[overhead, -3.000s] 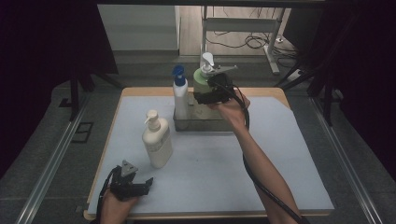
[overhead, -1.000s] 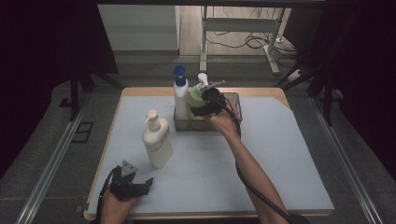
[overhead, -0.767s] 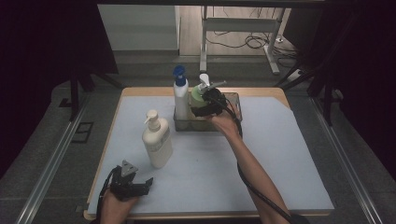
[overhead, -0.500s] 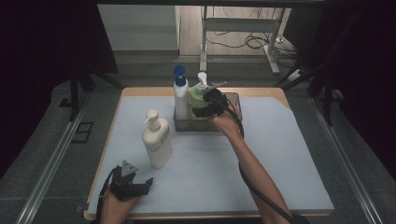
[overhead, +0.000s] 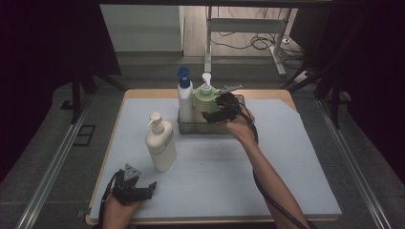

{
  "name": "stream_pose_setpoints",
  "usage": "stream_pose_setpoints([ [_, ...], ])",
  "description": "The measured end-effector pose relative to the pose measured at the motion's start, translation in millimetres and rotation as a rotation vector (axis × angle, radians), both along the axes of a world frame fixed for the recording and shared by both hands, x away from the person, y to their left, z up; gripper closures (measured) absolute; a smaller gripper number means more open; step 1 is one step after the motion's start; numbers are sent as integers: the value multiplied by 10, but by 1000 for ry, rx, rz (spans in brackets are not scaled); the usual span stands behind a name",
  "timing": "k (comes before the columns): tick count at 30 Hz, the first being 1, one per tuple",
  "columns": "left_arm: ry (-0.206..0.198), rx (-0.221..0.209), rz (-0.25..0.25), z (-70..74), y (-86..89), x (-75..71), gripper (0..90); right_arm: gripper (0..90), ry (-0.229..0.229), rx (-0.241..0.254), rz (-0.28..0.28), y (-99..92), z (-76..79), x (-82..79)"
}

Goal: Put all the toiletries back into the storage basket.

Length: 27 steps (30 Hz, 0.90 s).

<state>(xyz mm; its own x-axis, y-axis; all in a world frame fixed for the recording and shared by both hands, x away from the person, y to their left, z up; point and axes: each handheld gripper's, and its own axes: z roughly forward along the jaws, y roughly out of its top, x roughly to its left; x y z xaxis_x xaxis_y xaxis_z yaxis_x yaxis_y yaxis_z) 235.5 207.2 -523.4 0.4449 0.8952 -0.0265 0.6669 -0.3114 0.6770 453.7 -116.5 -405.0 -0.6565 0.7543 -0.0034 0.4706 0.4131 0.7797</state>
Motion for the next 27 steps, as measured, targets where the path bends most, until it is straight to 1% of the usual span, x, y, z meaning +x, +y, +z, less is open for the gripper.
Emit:
stream_pose_setpoints([
  [1,-1,0,-1,0,0,0,124,90,2,-1,10,-37,28,-45],
  [2,-1,0,-1,0,0,0,124,90,2,-1,10,-37,28,-45],
  [3,0,0,-1,0,0,0,124,89,-12,-10,15,-69,53,-94],
  [4,0,0,-1,0,0,0,124,89,-12,-10,15,-69,53,-94],
  [5,0,-1,0,0,-1,0,124,96,-20,-31,9,-100,69,-137],
  [6,-1,-1,0,-1,-1,0,124,123,-25,-39,7,-118,72,-155],
  [7,-1,-1,0,-1,-1,0,125,123,-25,-39,7,-118,72,-155],
  [8,0,0,-1,0,0,0,125,152,-23,-43,6,-142,74,-168],
  [9,0,-1,0,0,-1,-1,124,220,-20,-40,0,-200,67,-180],
  [10,0,-1,0,0,-1,-1,124,271,-16,-38,-12,-233,61,-183],
  [11,0,-1,0,0,-1,-1,124,271,-16,-38,-12,-233,61,-183],
  [12,-2,-1,0,-1,-1,0,124,352,-11,-26,-32,-304,44,-175],
  [13,0,-1,0,0,-1,0,124,399,-13,-24,-43,-341,35,-166],
  [14,0,-1,0,0,-1,0,124,399,-13,-24,-43,-341,35,-166],
  [15,-1,-2,1,-1,-1,0,124,488,0,-13,-56,-398,15,-140],
  [16,-2,-1,0,-1,-1,1,124,488,0,-13,-56,-398,15,-140],
  [17,-1,-2,1,-1,-1,0,124,550,10,-12,-69,-430,-9,-106],
  [18,-1,-2,1,-1,-1,0,124,550,10,-12,-69,-430,-9,-106],
  [19,-1,-2,1,-1,-1,0,124,592,14,-11,-89,-442,-35,-66],
  [20,0,-2,0,0,-1,0,124,592,14,-11,-89,-442,-35,-66],
  [21,-1,-2,1,-1,-1,-1,124,664,12,0,-113,-440,-66,-30],
  [22,-1,-2,1,-1,-1,-1,124,664,12,0,-113,-440,-66,-30],
  [23,-2,-3,1,-2,-1,0,124,696,14,1,-119,-438,-83,-12],
  [24,-1,-1,1,-2,0,0,124,728,13,-1,-131,-427,-103,8],
  [25,-2,-2,1,-2,0,0,124,785,7,-21,-146,-398,-140,44],
  [26,-2,-2,1,-2,0,0,124,785,7,-21,-146,-398,-140,44],
  [27,-1,-2,1,-2,0,0,124,804,0,-28,-152,-383,-158,66],
])
